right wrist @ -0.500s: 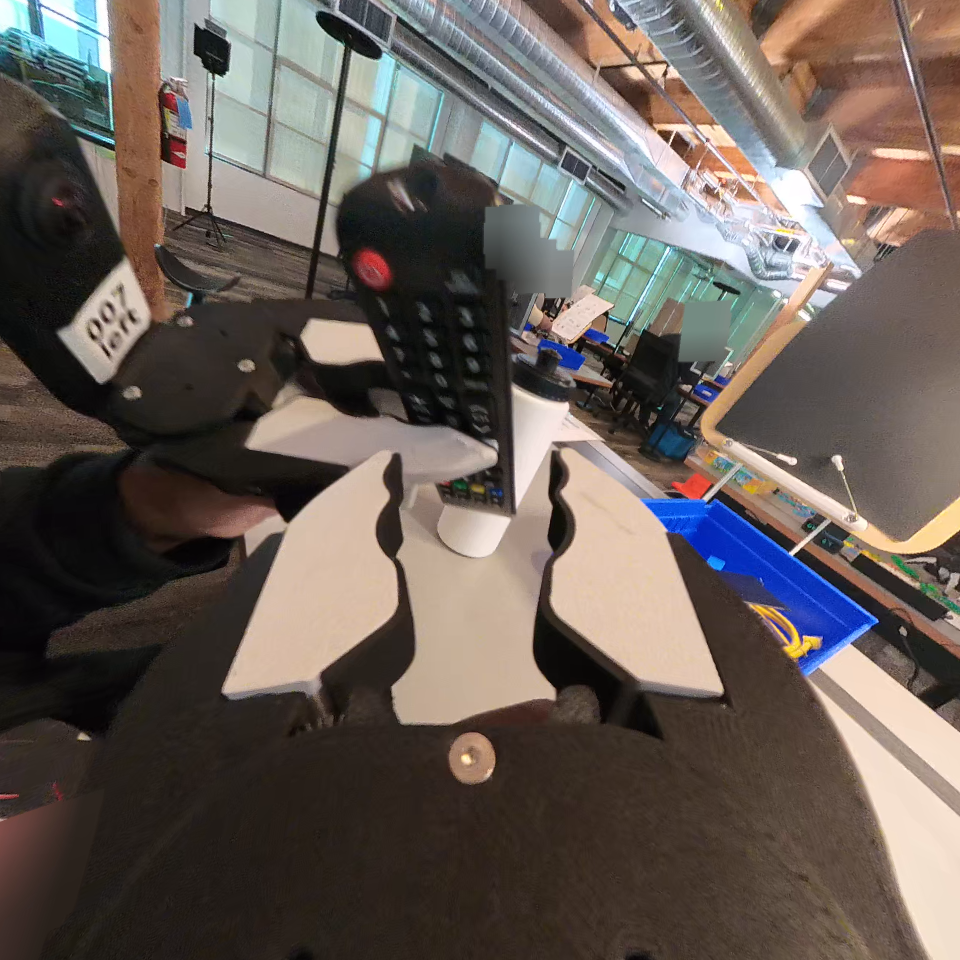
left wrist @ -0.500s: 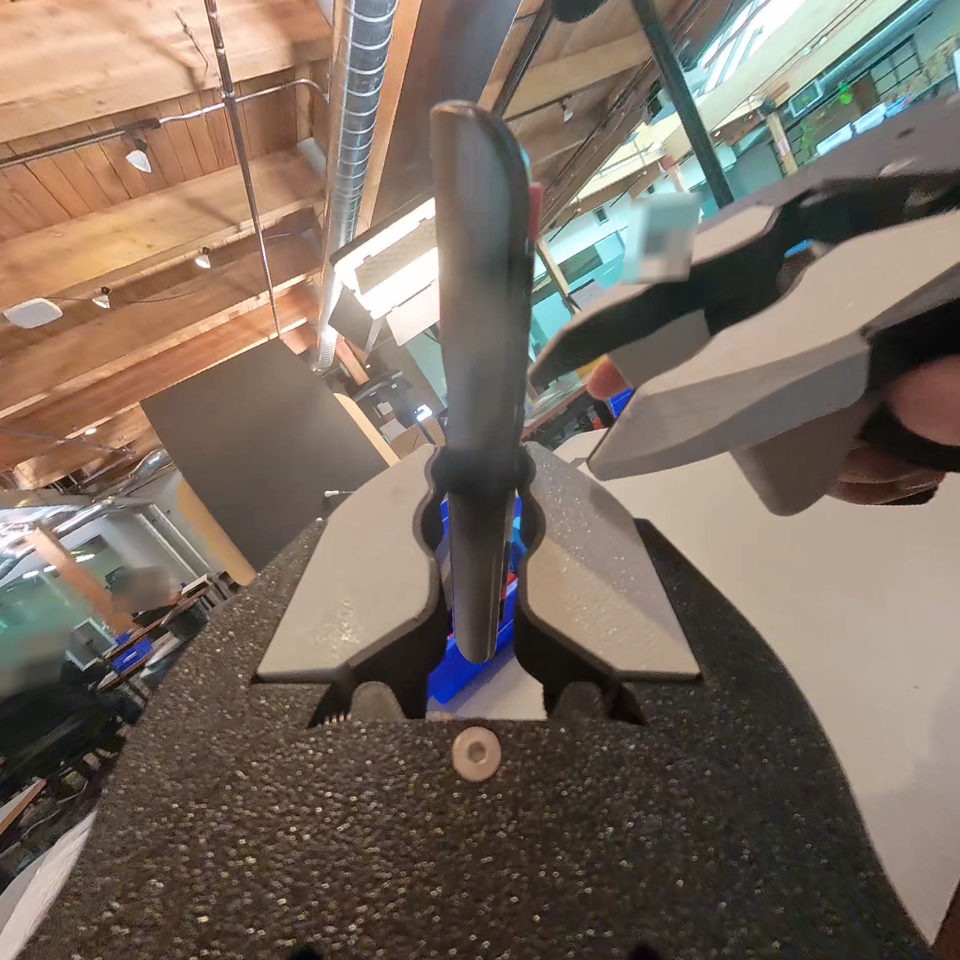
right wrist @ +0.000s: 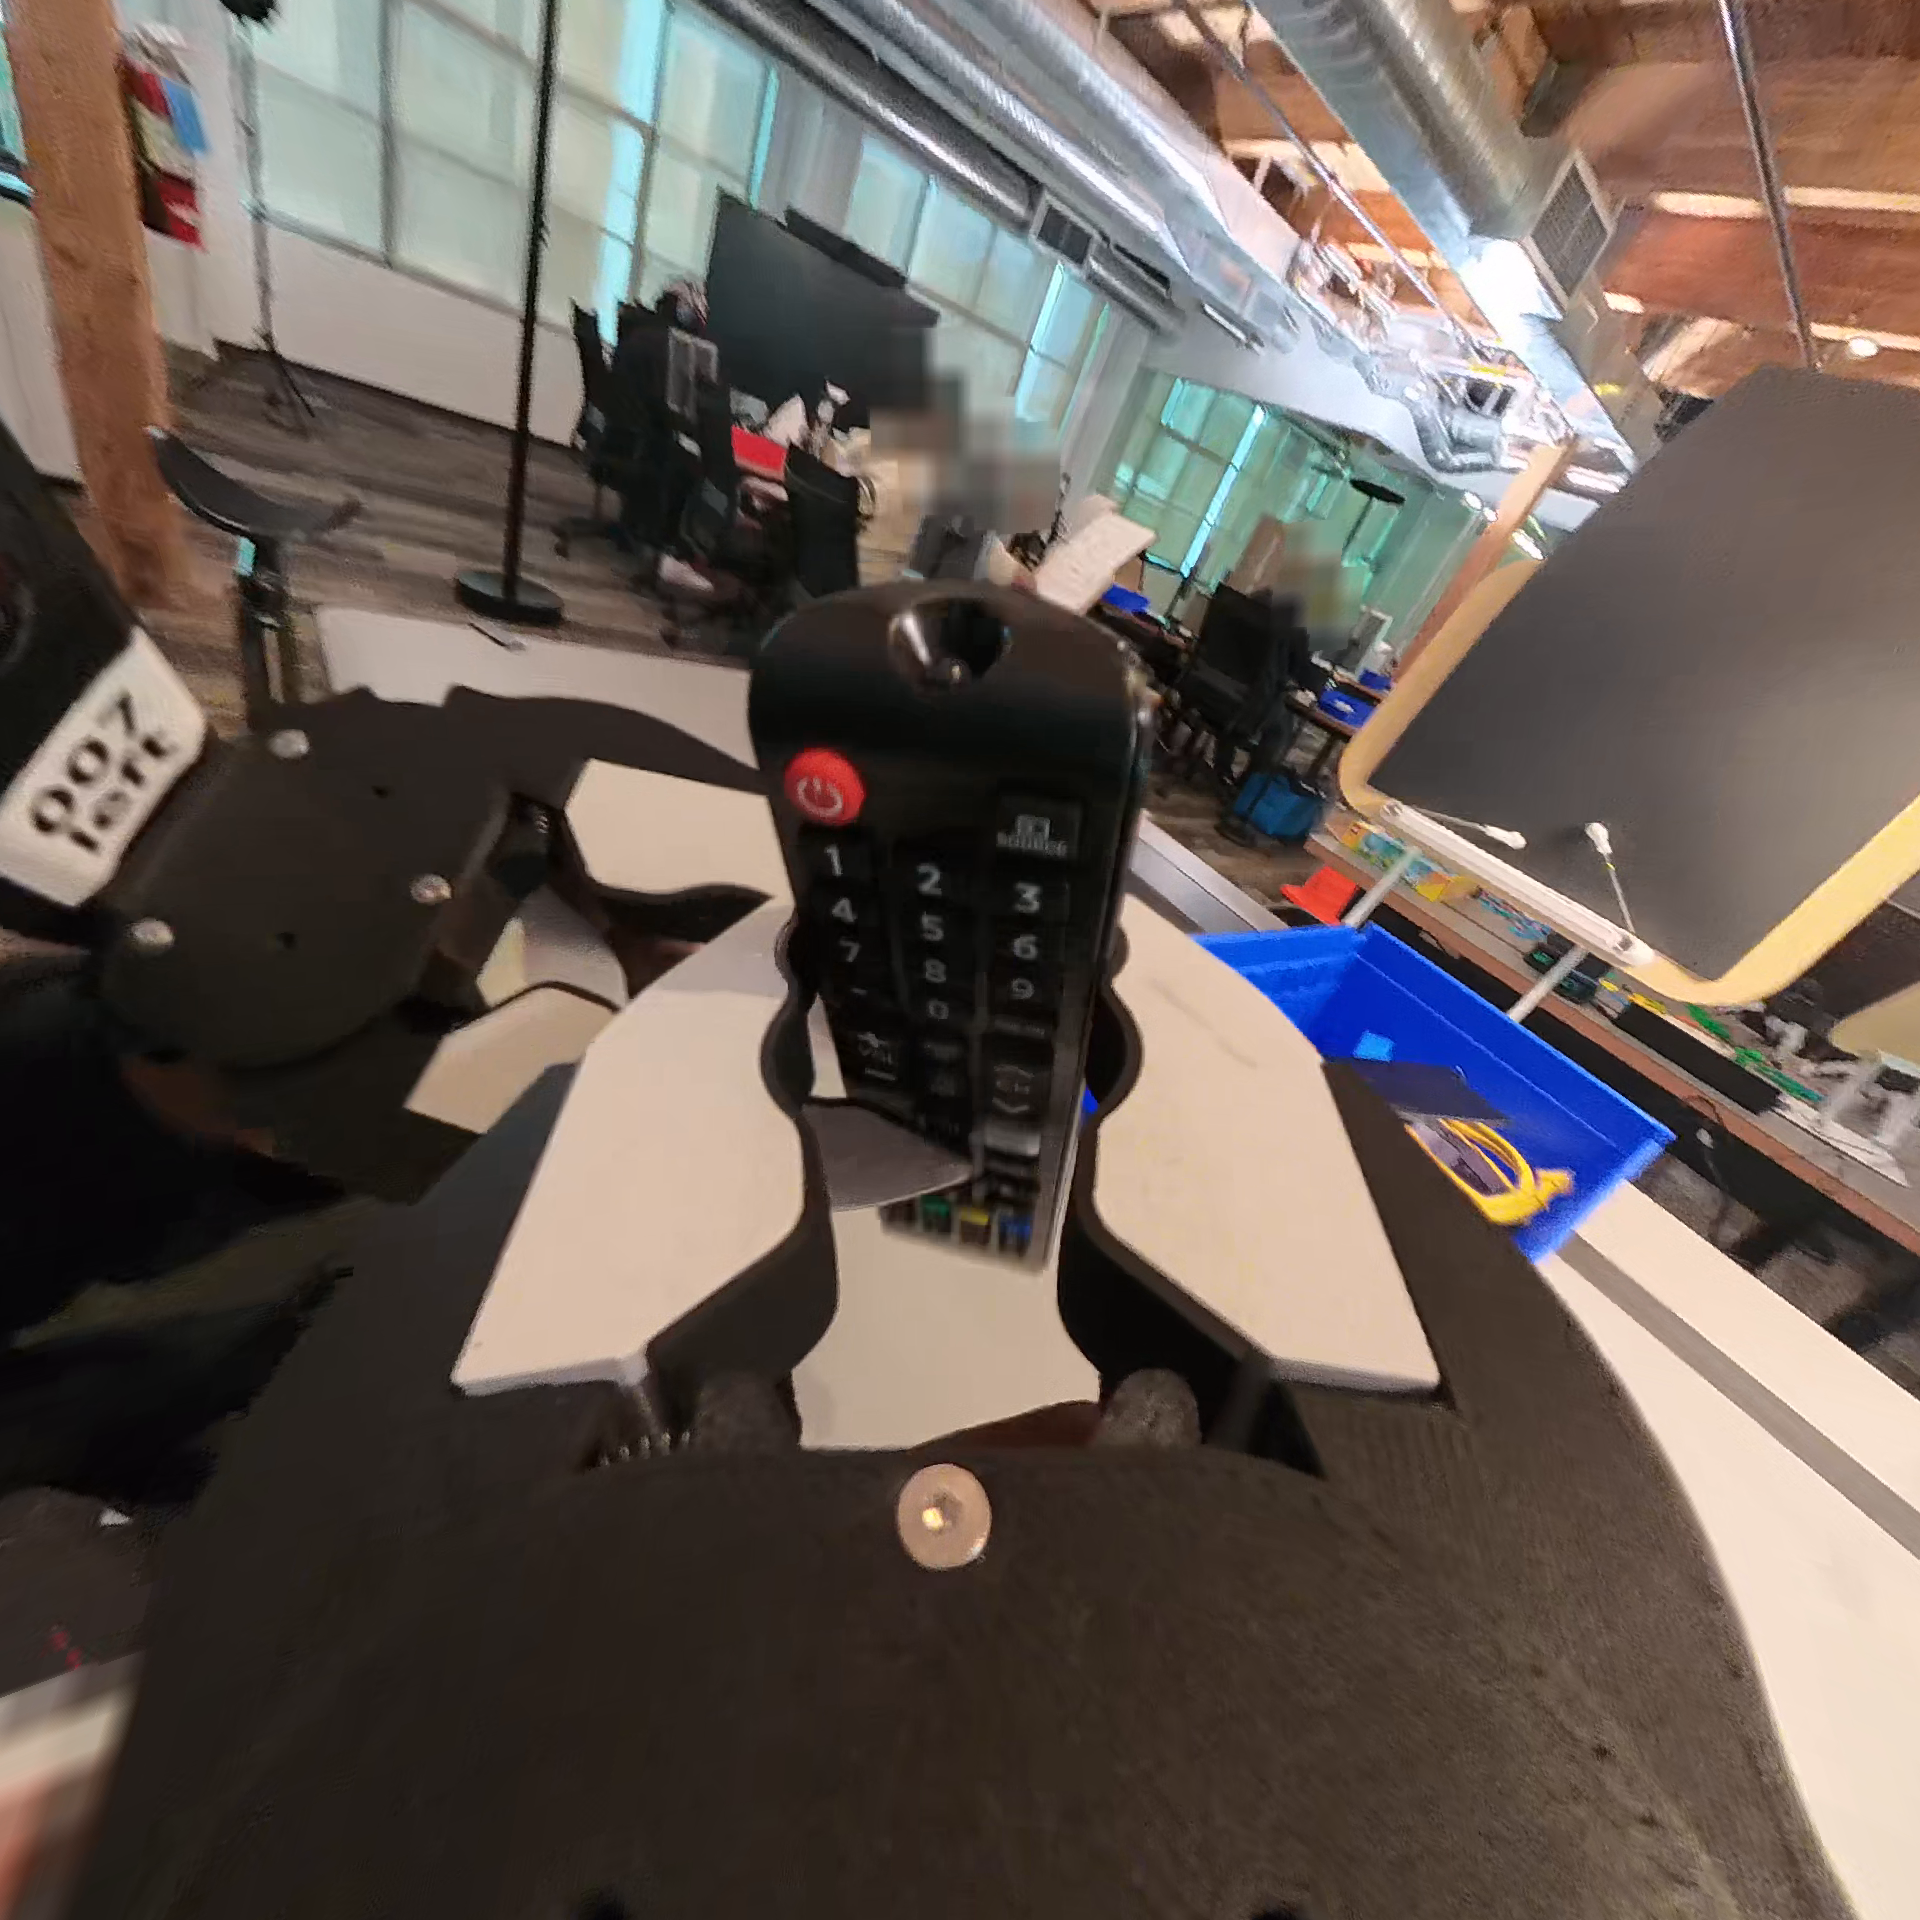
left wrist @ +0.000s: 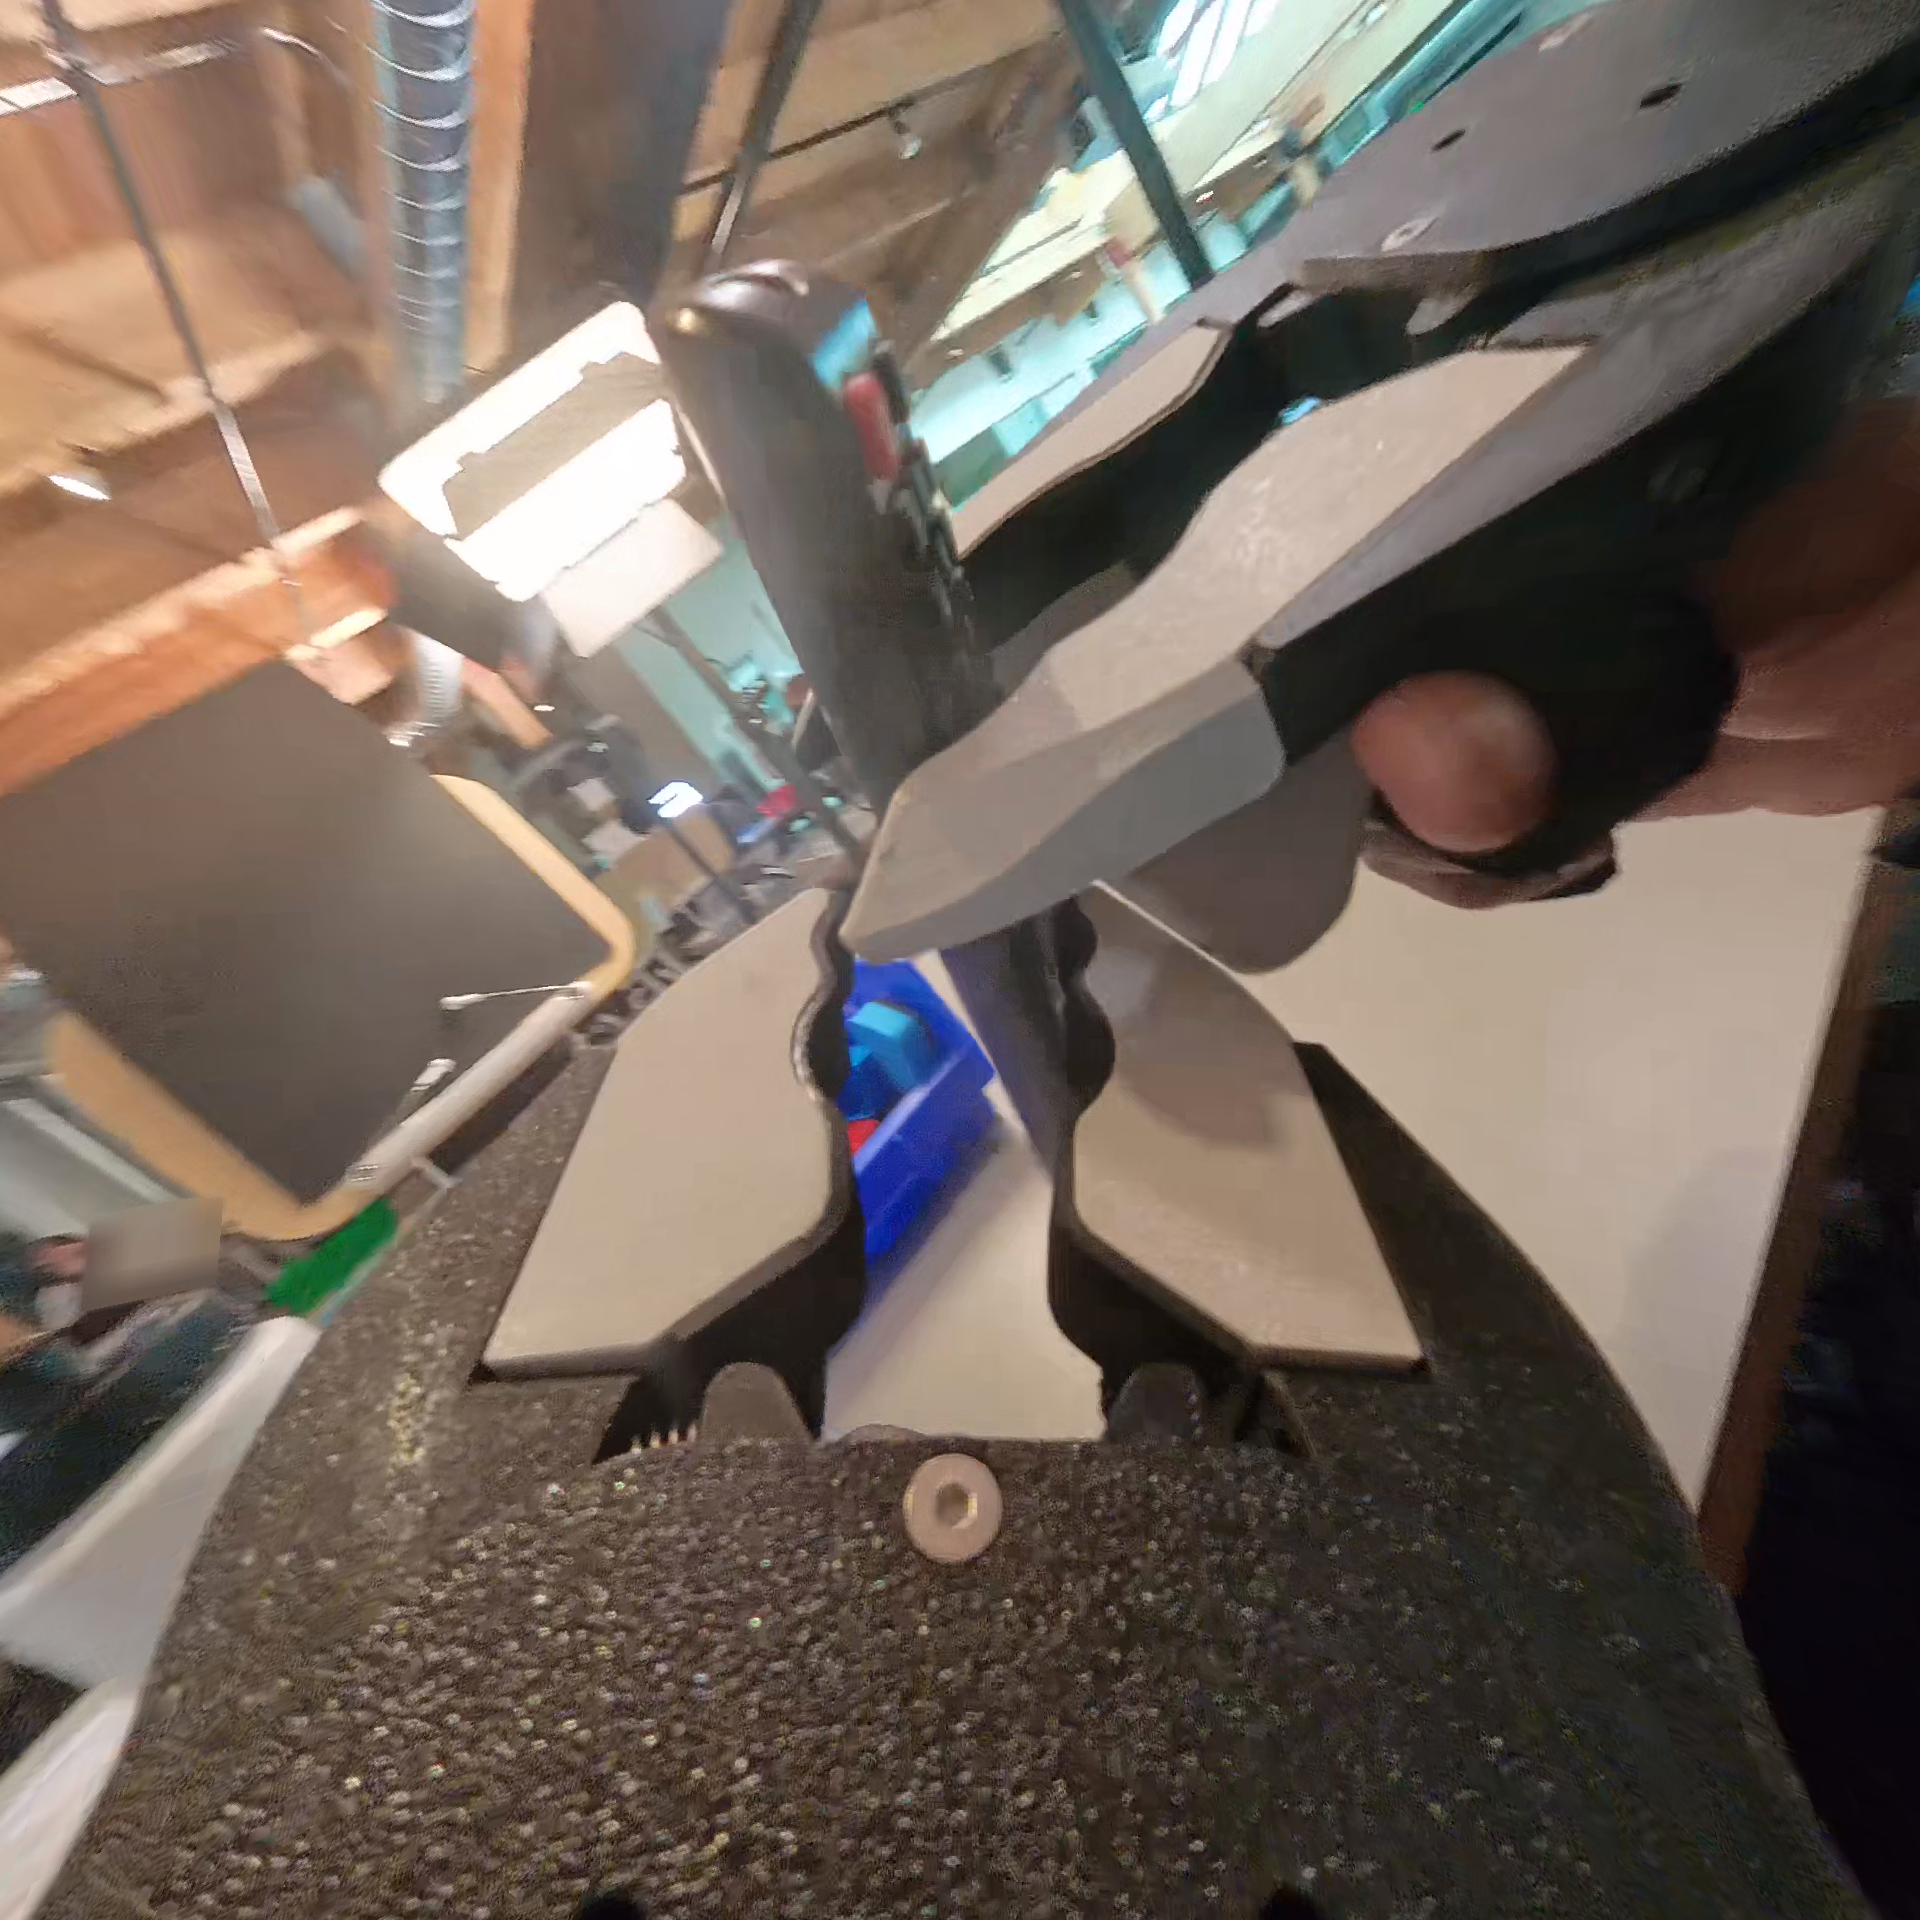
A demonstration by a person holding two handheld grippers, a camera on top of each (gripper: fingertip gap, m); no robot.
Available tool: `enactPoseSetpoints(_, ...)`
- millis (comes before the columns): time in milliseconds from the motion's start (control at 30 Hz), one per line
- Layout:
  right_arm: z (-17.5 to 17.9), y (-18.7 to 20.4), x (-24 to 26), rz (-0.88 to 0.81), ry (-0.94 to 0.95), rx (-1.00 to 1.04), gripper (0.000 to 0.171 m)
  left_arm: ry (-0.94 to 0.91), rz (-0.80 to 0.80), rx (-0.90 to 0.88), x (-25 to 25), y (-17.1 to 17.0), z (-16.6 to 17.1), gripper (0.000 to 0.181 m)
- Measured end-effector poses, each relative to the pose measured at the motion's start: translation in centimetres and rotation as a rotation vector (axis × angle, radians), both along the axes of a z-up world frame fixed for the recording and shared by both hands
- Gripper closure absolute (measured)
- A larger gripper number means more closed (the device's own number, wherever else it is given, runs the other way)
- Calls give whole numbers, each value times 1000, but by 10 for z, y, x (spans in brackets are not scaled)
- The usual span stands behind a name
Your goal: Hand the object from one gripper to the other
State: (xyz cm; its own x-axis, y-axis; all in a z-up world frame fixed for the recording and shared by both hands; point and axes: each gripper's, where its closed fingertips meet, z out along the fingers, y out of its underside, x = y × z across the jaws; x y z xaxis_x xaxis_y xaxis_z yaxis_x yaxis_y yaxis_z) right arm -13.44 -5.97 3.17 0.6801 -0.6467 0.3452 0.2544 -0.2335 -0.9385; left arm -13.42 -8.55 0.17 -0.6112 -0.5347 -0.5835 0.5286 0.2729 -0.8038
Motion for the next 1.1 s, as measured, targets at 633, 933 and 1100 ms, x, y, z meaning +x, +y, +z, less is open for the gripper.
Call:
enactPoseSetpoints(633, 6, -7, -50, 617, 325, 208, 122, 862, -951, -27, -77, -17, -39, 106)
enactPoseSetpoints(933, -6, 6, -48, 610, 330, 166, 121, 797, -825, -20, -68, -34, -46, 126)
enactPoseSetpoints(1100, -1, -3, -35, 487, 266, 162, 119, 678, -680, -71, -44, -29, -38, 127)
